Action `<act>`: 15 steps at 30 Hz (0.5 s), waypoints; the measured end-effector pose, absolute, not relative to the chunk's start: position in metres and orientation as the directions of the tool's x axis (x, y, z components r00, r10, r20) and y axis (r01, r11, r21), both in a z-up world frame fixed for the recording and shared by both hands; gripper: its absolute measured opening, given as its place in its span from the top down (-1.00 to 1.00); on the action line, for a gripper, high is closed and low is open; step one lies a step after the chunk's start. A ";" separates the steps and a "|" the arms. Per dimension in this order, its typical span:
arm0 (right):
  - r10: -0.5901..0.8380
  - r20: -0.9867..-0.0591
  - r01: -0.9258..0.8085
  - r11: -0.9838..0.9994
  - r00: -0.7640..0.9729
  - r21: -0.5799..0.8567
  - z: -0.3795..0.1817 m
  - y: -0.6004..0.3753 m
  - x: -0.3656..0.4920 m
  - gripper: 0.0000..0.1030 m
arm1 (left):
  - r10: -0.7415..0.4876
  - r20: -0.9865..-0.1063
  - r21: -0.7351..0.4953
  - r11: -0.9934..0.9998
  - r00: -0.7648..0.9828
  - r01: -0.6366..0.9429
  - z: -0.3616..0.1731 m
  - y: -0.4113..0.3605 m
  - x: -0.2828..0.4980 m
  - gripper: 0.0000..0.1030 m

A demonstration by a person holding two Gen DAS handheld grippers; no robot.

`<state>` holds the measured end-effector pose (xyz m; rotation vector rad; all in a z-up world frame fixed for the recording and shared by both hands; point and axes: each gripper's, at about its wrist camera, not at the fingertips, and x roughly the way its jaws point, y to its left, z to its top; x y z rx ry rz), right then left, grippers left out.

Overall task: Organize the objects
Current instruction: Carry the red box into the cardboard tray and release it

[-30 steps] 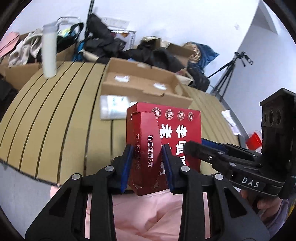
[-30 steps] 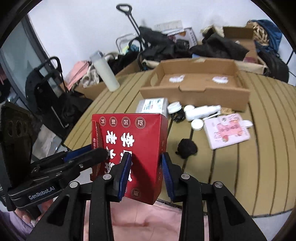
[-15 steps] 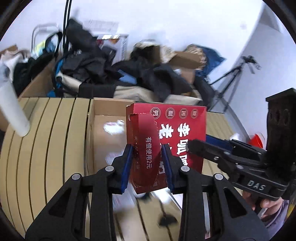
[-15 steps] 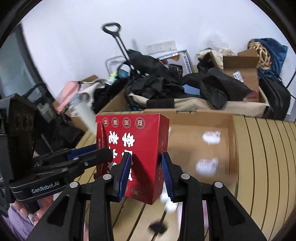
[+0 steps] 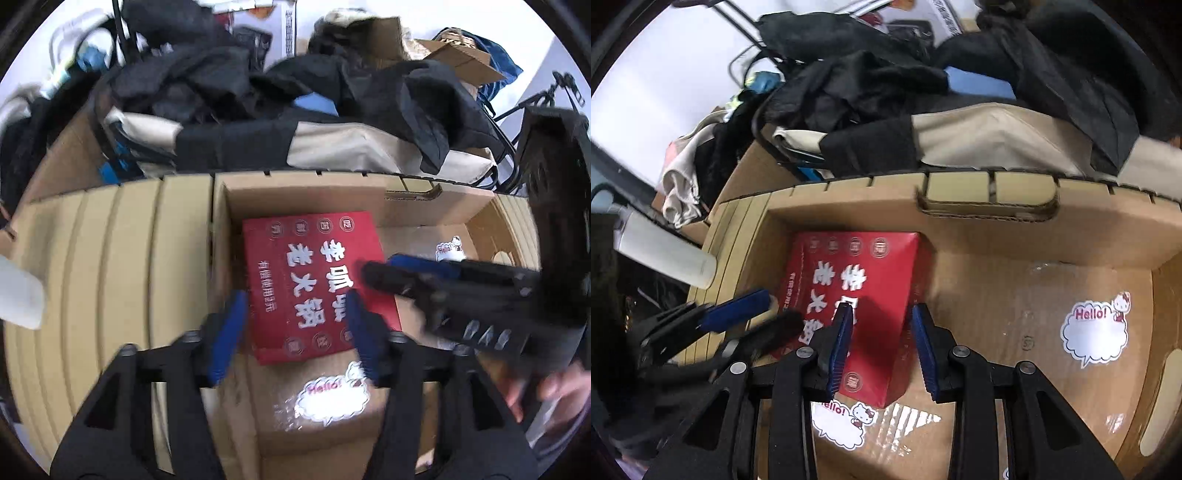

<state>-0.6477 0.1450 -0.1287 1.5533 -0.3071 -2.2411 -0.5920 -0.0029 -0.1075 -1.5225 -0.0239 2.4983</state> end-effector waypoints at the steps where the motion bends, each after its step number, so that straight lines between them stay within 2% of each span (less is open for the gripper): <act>1: -0.435 -0.842 0.195 -0.900 -0.318 0.391 -0.123 0.149 -0.644 0.29 | 0.180 -0.875 -0.110 -0.978 -0.449 -0.177 -0.100 -0.003 -0.585 -0.16; 5: -0.371 -0.844 0.196 -0.928 -0.387 0.318 -0.073 0.175 -0.610 0.29 | 0.121 -0.862 -0.057 -0.988 -0.492 -0.143 -0.058 -0.013 -0.554 -0.82; 6: -0.335 -0.850 0.201 -0.940 -0.408 0.274 -0.060 0.182 -0.599 0.29 | 0.101 -0.851 -0.034 -0.990 -0.515 -0.138 -0.044 -0.017 -0.541 -0.90; 9: -0.244 -0.860 0.179 -0.967 -0.449 0.181 -0.024 0.210 -0.557 0.23 | 0.034 -0.815 0.046 -0.991 -0.578 -0.122 -0.013 -0.025 -0.497 -0.93; 11: -0.201 -0.864 0.153 -0.977 -0.462 0.146 -0.003 0.231 -0.522 -0.31 | 0.020 -0.807 0.054 -0.993 -0.590 -0.107 0.002 -0.030 -0.470 -0.94; 12: -0.205 -0.852 0.149 -0.977 -0.482 0.151 0.008 0.240 -0.502 -0.77 | 0.019 -0.802 0.049 -0.994 -0.597 -0.097 0.009 -0.033 -0.454 -0.95; 15: -0.214 -0.821 0.150 -0.976 -0.530 0.157 0.036 0.261 -0.446 -0.82 | 0.022 -0.792 0.031 -0.997 -0.611 -0.075 0.030 -0.037 -0.406 -1.00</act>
